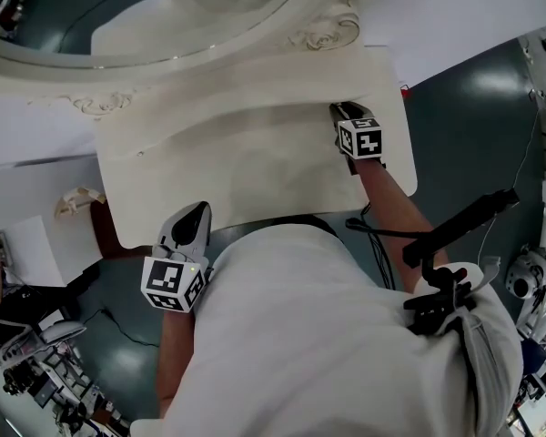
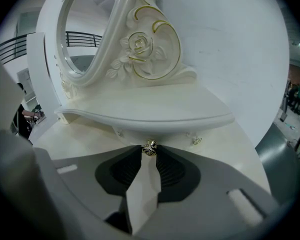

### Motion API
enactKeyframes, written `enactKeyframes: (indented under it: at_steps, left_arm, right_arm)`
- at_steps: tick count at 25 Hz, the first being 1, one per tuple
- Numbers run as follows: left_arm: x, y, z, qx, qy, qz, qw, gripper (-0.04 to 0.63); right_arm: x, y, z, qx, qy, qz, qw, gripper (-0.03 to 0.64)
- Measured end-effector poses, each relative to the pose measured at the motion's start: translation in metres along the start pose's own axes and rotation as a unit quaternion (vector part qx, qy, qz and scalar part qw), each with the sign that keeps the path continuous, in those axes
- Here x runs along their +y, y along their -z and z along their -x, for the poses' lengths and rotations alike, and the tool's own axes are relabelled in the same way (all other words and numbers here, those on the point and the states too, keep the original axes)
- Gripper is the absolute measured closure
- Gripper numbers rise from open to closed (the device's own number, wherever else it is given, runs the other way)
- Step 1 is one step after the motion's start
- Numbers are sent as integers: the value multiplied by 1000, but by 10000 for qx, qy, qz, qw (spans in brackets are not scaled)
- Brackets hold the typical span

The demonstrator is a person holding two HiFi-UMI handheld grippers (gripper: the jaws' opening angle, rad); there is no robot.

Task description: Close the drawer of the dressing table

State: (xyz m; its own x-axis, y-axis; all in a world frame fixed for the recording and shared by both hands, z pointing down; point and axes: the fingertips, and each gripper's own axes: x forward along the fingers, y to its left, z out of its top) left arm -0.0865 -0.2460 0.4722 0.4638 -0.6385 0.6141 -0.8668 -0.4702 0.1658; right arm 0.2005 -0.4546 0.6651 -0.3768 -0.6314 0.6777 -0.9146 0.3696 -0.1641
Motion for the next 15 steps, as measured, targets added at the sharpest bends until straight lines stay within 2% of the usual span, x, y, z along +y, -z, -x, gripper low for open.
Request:
enactKeyframes:
  at_steps: [15]
  left_arm:
    - [-1,-2,2,49,-27,-41,10000,592]
  right_arm:
    - [1,-1,-3,29,-82,-78,9999,518]
